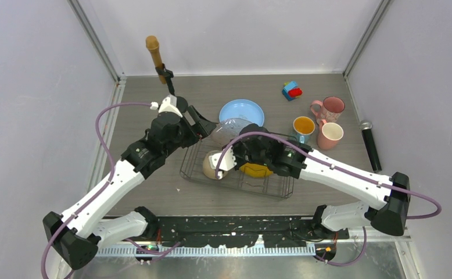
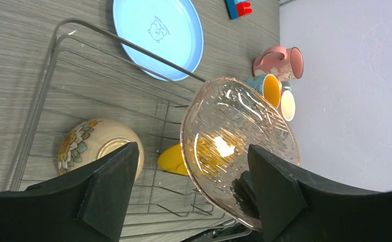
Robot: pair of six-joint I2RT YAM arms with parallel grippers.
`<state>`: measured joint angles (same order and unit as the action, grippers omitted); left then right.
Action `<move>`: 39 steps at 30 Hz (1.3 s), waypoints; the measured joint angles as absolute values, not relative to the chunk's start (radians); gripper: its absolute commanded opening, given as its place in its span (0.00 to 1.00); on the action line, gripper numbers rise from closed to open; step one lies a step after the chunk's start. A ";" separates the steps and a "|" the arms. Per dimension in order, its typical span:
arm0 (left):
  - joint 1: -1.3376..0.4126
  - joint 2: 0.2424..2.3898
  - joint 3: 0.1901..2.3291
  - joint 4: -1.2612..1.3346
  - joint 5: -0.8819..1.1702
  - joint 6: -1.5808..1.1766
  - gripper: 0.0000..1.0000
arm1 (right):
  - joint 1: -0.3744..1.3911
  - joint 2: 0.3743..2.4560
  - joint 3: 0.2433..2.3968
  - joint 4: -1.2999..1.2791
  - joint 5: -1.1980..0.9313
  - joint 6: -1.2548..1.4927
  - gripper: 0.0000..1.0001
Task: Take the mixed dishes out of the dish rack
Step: Pick up the plate from the dish rack, then place the plate at the center of the board.
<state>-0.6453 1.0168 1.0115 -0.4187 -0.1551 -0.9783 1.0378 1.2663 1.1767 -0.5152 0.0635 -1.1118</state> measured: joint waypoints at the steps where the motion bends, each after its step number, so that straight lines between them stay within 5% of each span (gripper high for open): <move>1: -0.644 1.019 1.008 -0.412 -0.148 -0.987 0.74 | 1.045 1.270 1.171 -0.504 0.077 -1.120 0.10; 4: -0.638 1.019 0.992 -0.397 -0.134 -1.001 0.61 | 1.066 1.272 1.151 -0.477 0.108 -1.142 0.10; 13: -0.628 1.036 0.964 -0.376 -0.112 -1.021 0.50 | 1.086 1.272 1.131 -0.411 0.134 -1.174 0.10; 21: -0.621 1.079 0.961 -0.332 -0.082 -1.039 0.00 | 1.087 1.272 1.109 -0.363 0.145 -1.180 0.10; 24: -0.607 1.103 0.961 -0.325 -0.062 -1.045 0.00 | 1.087 1.272 1.083 -0.326 0.163 -1.184 0.33; 25: -0.606 1.108 0.961 -0.325 -0.059 -1.044 0.00 | 1.087 1.272 1.075 -0.319 0.167 -1.183 0.51; 29: -0.593 1.127 0.961 -0.297 -0.041 -1.039 0.00 | 1.088 1.269 1.041 -0.278 0.162 -1.127 0.95; 39: -0.476 1.306 1.050 -0.201 0.027 -0.963 0.00 | 1.089 1.025 0.818 -0.149 0.153 -0.843 1.00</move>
<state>-0.4755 1.3060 1.0500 -0.2008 0.0273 -0.9630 1.0893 1.0248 0.8185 -0.1490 0.1528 -0.8433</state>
